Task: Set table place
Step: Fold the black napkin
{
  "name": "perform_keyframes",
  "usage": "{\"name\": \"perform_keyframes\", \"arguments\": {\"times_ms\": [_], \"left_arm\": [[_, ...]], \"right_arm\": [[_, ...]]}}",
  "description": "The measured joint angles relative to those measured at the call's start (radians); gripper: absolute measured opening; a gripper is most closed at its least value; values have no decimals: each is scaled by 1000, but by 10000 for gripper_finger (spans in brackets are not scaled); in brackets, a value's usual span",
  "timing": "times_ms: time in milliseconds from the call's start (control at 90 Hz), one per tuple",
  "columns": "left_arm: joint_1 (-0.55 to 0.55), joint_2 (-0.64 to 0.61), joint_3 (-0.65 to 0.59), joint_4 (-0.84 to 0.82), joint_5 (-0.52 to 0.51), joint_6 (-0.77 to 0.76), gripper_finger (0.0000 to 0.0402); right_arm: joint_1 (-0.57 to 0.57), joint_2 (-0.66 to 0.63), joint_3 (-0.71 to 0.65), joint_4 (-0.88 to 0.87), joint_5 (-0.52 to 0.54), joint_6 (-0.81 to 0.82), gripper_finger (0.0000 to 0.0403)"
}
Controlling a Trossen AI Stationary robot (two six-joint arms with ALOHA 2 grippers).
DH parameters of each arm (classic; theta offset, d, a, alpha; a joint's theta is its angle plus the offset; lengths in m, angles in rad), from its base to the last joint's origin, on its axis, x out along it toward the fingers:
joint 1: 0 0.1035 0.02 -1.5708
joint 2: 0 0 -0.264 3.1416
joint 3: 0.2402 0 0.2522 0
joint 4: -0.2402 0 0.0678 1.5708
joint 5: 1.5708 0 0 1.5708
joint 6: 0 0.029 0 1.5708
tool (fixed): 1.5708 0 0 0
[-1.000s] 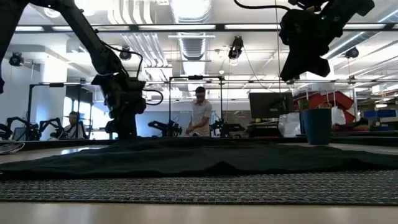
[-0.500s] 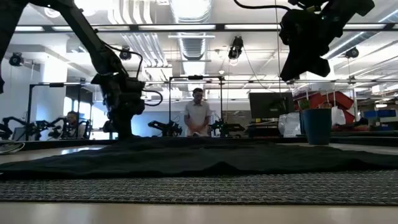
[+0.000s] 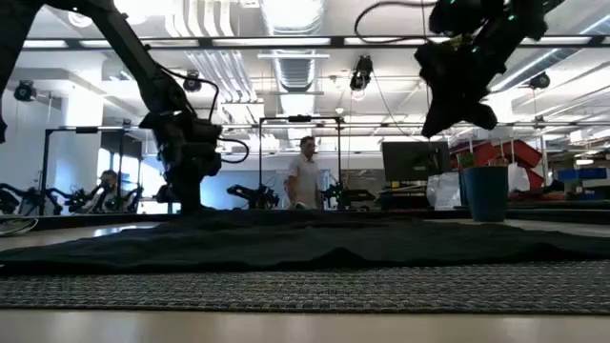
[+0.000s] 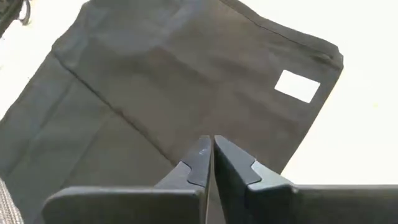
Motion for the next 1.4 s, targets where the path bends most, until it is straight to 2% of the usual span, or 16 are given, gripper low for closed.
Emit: {"name": "perform_keyframes", "arguments": {"times_ms": [211,500,622,878,967,1078,1400], "left_arm": [[0,0,0,-3,1,-3,0],[0,0,0,-9,3,-5,0],[0,0,0,-12,3,-8,0],[0,0,0,-15,3,-7,0],[0,0,0,-14,3,-6,0],[0,0,0,-14,3,-4,0],[0,0,0,-15,3,-4,0]], "right_arm": [[-119,187,167,-43,-22,-155,31],[-255,509,430,-300,-19,-470,106],[-296,601,484,-322,-21,-539,132],[-361,700,532,-317,-29,-585,174],[-379,724,534,-312,-70,-589,182],[-393,751,534,-309,-99,-588,183],[-401,785,533,-232,-98,-578,167]]}}
